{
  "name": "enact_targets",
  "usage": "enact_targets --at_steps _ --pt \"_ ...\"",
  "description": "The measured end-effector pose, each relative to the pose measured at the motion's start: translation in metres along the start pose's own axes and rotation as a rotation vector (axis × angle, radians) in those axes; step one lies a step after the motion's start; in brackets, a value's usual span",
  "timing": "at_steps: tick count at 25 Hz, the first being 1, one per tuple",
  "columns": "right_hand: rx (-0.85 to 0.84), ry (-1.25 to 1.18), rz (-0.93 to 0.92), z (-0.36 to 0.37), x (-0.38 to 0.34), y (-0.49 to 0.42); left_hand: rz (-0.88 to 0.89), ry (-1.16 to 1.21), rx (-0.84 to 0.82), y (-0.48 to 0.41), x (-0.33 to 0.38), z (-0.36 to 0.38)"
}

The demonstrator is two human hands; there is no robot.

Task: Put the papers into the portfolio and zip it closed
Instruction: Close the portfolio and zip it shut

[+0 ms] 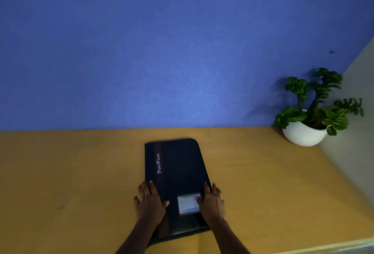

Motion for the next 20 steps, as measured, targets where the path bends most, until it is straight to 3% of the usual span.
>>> enact_targets --at_steps 11,20 --pt "-0.093 -0.294 0.443 -0.002 0.002 -0.033 -0.427 0.587 -0.152 -0.035 -0.021 0.011" --pt "0.021 -0.584 0.396 0.018 -0.049 -0.031 -0.574 0.972 0.055 -0.054 -0.077 -0.001"
Point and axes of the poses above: each hand's wrist, its own y-axis away from the middle knuckle, its own z-axis out of the palm, x = y × z, the point moved 1 cm from there along -y, towards the middle knuckle, and after that the axes turned 5 degrees about x, right-handed, at the moved point
